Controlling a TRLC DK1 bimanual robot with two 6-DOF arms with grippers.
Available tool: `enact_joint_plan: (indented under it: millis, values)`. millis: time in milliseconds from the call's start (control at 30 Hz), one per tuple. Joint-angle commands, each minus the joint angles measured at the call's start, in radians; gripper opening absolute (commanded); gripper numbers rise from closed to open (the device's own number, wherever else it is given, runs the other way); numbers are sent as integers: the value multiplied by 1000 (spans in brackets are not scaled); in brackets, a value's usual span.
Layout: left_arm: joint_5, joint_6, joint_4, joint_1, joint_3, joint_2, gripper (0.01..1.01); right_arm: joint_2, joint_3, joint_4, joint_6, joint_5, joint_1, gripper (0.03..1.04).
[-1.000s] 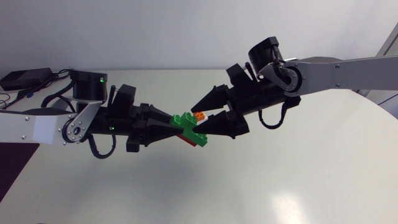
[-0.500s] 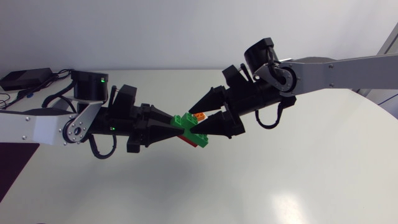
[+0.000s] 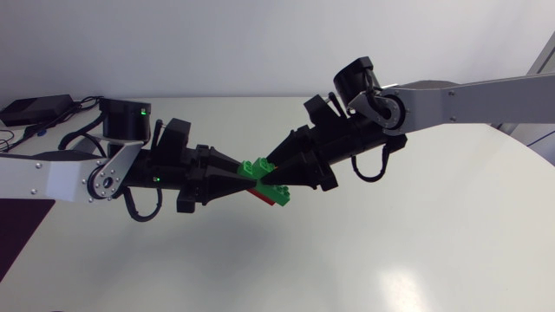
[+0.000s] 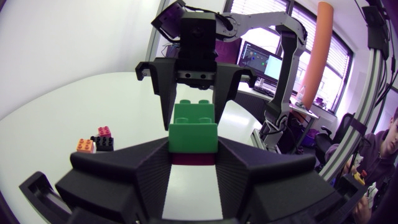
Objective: Disassemble duplo
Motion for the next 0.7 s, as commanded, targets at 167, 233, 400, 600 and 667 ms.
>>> enact_joint_plan:
  millis: [167, 233, 400, 600, 667]
  values:
    - [25, 4, -4, -8, -18, -20, 93, 31, 25, -19, -11, -3, 7, 326]
    - [25, 4, -4, -8, -20, -22, 93, 31, 27, -20, -11, -3, 5, 289]
    - [25, 5, -4, -10, -20, -22, 93, 31, 33, -22, -11, -5, -4, 282]
    - [25, 8, -4, -13, -22, -23, 93, 30, 34, -25, -9, -13, -15, 382]
    - [25, 8, -4, -13, -22, -23, 93, 30, 34, -25, -9, -13, -16, 393]
